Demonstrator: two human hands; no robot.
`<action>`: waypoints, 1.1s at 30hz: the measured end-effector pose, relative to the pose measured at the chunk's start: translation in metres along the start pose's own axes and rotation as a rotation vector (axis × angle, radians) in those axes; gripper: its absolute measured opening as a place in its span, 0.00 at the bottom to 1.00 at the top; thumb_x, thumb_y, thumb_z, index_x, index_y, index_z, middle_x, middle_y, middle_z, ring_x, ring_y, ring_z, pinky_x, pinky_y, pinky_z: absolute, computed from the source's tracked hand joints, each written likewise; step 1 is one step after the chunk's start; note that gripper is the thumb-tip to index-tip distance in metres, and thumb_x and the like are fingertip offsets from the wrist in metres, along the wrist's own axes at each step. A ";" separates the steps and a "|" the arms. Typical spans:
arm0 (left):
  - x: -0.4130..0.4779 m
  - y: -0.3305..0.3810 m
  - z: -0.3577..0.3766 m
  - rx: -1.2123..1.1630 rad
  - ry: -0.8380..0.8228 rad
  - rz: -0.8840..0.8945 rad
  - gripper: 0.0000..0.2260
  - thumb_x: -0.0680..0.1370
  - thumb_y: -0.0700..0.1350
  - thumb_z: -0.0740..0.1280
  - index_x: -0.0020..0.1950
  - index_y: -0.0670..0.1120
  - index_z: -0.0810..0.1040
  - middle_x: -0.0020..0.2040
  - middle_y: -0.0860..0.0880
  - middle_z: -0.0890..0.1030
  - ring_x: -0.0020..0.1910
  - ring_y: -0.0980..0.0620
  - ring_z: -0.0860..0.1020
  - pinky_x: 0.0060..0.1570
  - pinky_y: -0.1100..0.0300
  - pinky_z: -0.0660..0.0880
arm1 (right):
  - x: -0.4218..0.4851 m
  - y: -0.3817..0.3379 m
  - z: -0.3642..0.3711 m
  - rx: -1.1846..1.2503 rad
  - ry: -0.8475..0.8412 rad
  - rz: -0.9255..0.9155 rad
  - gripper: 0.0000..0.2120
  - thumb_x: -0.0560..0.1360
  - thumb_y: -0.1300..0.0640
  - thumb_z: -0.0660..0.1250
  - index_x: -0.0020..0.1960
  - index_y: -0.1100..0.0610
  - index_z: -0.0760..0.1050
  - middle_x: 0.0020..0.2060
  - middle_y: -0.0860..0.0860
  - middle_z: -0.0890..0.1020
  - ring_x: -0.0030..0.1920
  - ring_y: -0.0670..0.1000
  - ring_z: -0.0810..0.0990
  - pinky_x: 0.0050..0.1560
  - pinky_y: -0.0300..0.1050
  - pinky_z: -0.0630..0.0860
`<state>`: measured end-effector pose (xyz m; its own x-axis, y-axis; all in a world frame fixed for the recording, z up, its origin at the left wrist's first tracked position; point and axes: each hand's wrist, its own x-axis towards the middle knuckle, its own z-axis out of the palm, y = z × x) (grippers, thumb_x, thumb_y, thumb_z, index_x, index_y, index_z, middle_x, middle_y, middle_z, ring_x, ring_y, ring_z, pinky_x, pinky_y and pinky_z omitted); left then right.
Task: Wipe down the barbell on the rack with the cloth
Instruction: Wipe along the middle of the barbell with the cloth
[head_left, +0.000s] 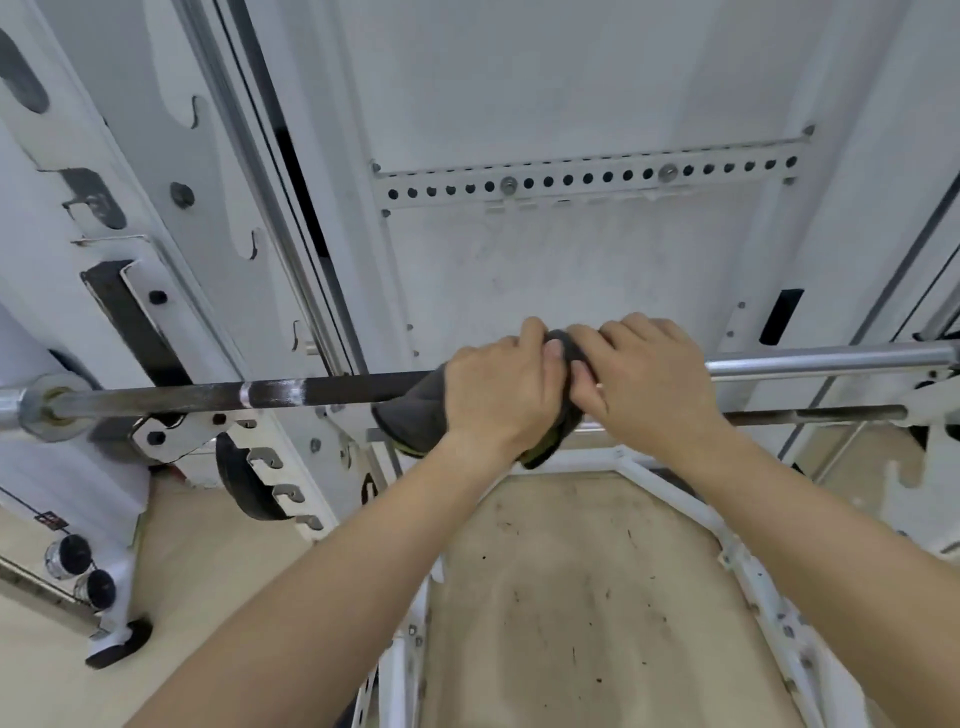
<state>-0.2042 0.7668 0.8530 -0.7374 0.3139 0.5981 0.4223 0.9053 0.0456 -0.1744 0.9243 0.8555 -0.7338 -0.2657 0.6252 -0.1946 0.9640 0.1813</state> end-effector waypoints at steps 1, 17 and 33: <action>0.007 0.027 0.005 -0.008 -0.024 0.015 0.18 0.83 0.54 0.46 0.52 0.47 0.72 0.36 0.48 0.81 0.30 0.42 0.78 0.31 0.54 0.64 | -0.009 0.020 -0.004 -0.002 -0.025 0.071 0.16 0.77 0.50 0.55 0.54 0.56 0.79 0.38 0.55 0.83 0.41 0.61 0.78 0.43 0.54 0.72; 0.003 -0.009 0.012 0.157 0.023 0.114 0.21 0.82 0.54 0.46 0.44 0.44 0.73 0.26 0.48 0.76 0.22 0.46 0.66 0.26 0.58 0.61 | -0.005 -0.005 0.008 0.215 -0.093 -0.019 0.27 0.76 0.48 0.58 0.73 0.56 0.67 0.53 0.56 0.81 0.46 0.59 0.79 0.49 0.56 0.74; 0.005 -0.003 0.002 0.077 -0.092 0.251 0.18 0.73 0.59 0.70 0.54 0.49 0.73 0.39 0.51 0.80 0.34 0.45 0.79 0.37 0.53 0.74 | -0.016 0.061 -0.006 0.046 -0.289 0.066 0.17 0.68 0.50 0.71 0.54 0.55 0.75 0.42 0.52 0.83 0.41 0.61 0.82 0.35 0.48 0.70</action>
<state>-0.2102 0.7660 0.8537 -0.6612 0.5522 0.5079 0.5588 0.8142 -0.1578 -0.1703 0.9870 0.8613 -0.8995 -0.1944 0.3912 -0.1647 0.9804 0.1083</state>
